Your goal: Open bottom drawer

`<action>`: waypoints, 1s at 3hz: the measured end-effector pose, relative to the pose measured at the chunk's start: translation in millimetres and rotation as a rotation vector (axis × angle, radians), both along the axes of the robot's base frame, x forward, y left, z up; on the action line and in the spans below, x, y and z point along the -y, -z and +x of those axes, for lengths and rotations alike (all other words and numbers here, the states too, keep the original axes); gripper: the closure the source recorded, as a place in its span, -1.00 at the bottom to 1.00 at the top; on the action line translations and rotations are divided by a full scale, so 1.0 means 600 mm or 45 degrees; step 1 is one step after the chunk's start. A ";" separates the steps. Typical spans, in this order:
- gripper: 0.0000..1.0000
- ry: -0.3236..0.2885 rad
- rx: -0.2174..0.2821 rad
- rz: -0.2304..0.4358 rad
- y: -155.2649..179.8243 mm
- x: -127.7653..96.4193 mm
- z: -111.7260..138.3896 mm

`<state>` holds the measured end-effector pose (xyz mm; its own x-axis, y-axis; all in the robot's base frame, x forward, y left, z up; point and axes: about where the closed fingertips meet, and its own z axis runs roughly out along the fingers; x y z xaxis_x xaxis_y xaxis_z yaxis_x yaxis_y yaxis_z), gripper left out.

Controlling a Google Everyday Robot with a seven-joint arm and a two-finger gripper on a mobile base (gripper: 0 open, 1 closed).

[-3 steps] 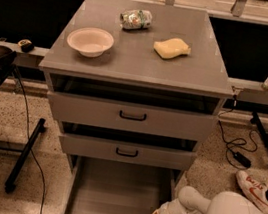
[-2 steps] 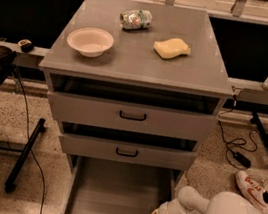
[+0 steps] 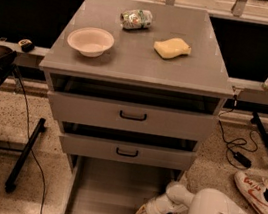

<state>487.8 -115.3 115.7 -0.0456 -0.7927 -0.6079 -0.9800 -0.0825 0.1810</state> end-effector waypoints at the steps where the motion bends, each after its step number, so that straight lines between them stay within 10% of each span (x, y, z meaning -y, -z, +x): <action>1: 1.00 0.007 0.026 0.031 -0.010 -0.036 0.016; 3: 1.00 -0.042 0.019 0.153 -0.001 -0.124 -0.032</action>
Offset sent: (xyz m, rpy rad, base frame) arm -0.0067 0.0739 0.0093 0.1151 -0.0520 -0.0518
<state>468.5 -41.2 116.4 -0.0108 -0.7150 -0.6991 -0.9790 -0.1349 0.1531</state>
